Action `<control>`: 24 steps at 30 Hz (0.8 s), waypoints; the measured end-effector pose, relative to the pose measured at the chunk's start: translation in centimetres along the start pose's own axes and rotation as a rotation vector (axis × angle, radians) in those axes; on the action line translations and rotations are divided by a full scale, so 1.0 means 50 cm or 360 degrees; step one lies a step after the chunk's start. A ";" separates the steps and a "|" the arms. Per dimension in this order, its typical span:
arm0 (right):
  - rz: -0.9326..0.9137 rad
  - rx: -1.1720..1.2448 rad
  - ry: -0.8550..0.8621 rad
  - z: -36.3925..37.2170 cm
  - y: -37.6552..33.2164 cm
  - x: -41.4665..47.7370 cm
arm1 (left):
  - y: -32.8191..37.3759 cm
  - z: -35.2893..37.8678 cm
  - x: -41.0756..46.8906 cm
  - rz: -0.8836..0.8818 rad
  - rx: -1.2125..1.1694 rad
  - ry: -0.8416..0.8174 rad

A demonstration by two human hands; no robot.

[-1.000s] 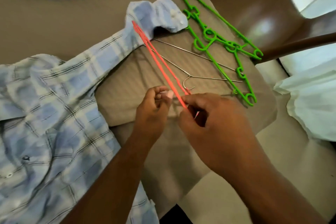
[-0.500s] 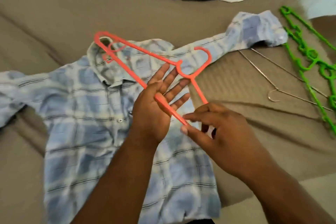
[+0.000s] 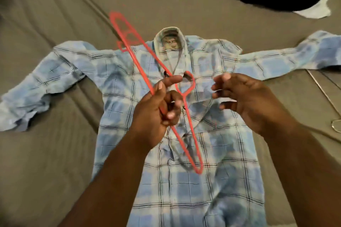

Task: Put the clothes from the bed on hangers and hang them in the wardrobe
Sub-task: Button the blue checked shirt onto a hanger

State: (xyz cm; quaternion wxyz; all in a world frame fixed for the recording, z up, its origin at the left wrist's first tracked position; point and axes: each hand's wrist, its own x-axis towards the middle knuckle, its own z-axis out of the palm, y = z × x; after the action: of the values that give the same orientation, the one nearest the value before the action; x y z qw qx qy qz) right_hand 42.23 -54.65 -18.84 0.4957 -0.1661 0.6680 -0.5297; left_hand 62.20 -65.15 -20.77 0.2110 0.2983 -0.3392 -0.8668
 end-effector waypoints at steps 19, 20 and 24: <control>-0.0309 0.0830 0.0077 0.011 -0.030 0.109 | 0.049 -0.107 0.161 0.0190 0.0791 0.0911; -0.0353 0.0941 0.0119 0.006 -0.045 0.128 | 0.040 -0.116 0.182 0.0173 0.1053 0.1003; -0.0430 0.1096 0.0105 0.036 -0.062 0.188 | 0.014 -0.099 0.233 0.0028 0.1774 0.0942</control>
State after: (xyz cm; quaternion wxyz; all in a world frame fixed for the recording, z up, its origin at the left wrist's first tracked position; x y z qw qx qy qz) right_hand 38.54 -63.84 -20.62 0.4263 -0.0591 0.4383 -0.7891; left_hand 57.05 -74.55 -27.55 0.1159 0.5879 -0.6696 -0.4388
